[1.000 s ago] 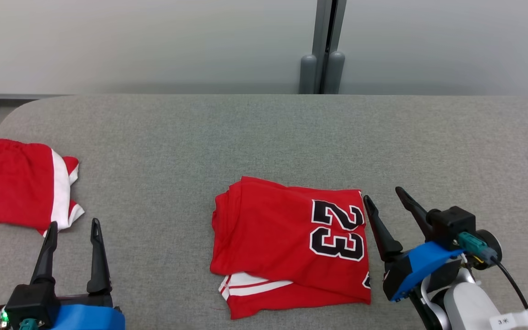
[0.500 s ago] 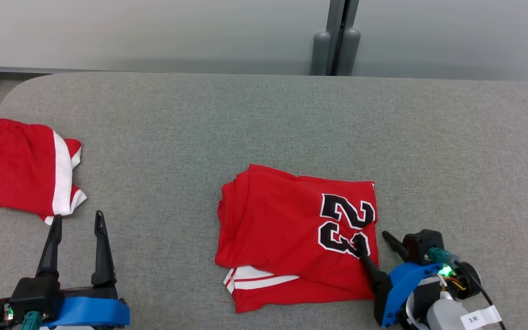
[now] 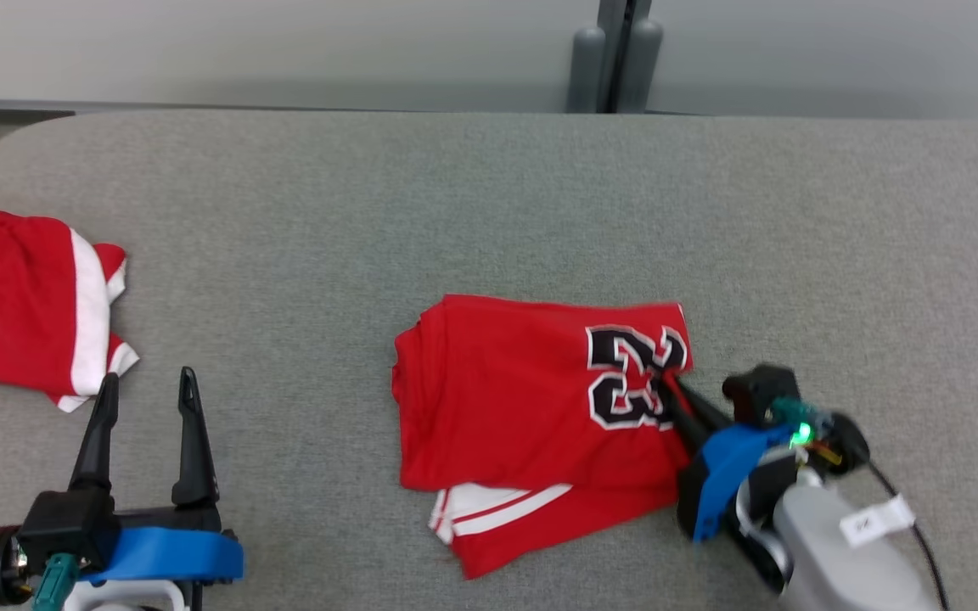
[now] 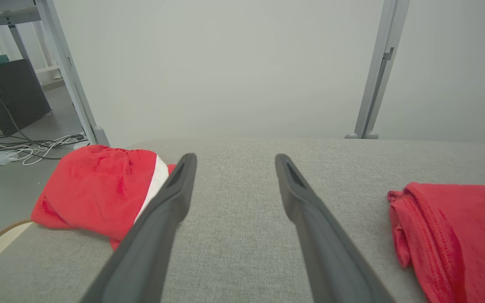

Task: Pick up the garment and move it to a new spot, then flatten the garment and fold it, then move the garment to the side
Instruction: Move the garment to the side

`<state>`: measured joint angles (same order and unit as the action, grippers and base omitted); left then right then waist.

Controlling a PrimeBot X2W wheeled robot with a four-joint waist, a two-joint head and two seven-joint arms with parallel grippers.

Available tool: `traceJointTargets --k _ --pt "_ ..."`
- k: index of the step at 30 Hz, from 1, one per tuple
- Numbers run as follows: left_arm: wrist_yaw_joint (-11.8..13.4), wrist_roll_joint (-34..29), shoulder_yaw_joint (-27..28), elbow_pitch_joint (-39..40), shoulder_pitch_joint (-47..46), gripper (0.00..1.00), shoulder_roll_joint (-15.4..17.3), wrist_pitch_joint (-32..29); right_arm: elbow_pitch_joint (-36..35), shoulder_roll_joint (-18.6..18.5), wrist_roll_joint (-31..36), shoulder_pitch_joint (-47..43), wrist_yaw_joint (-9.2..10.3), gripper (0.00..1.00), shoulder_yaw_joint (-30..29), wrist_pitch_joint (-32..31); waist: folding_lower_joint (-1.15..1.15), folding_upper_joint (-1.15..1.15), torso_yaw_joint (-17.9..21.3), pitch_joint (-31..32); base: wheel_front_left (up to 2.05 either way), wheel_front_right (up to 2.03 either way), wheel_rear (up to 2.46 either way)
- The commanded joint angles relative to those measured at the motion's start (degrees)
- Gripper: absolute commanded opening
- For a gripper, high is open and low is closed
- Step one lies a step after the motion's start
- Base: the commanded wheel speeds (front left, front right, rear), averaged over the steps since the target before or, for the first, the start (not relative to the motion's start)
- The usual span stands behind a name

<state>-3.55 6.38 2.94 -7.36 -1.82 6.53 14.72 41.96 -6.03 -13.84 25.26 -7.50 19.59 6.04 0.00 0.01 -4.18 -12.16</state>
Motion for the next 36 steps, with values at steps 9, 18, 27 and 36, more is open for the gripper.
traceJointTargets --k 9,18,27,36 --pt "-0.65 -0.65 -0.78 1.86 -5.37 1.00 2.26 0.31 -0.58 -8.99 0.06 17.93 0.01 0.00 4.58 0.03 0.00 -0.01 2.65 -7.68 0.00 0.00 0.00" --pt "-0.11 -1.58 -0.09 7.72 -8.96 1.00 5.43 -0.94 -0.42 -19.28 -1.82 32.38 0.01 0.00 4.82 -1.68 0.00 -0.01 8.45 -17.39 0.00 0.00 0.00" --pt "0.89 -2.71 2.93 18.71 -7.91 1.00 9.77 -5.41 3.19 -27.09 -3.45 40.51 0.01 0.00 2.29 -1.25 0.00 -0.01 15.47 -24.44 0.00 0.00 0.00" --pt "1.22 -2.30 4.26 24.27 -6.88 1.00 11.47 -8.01 8.97 -29.18 -5.58 45.05 0.01 0.00 3.25 0.00 0.00 -0.01 17.56 -26.17 0.00 0.00 0.00"
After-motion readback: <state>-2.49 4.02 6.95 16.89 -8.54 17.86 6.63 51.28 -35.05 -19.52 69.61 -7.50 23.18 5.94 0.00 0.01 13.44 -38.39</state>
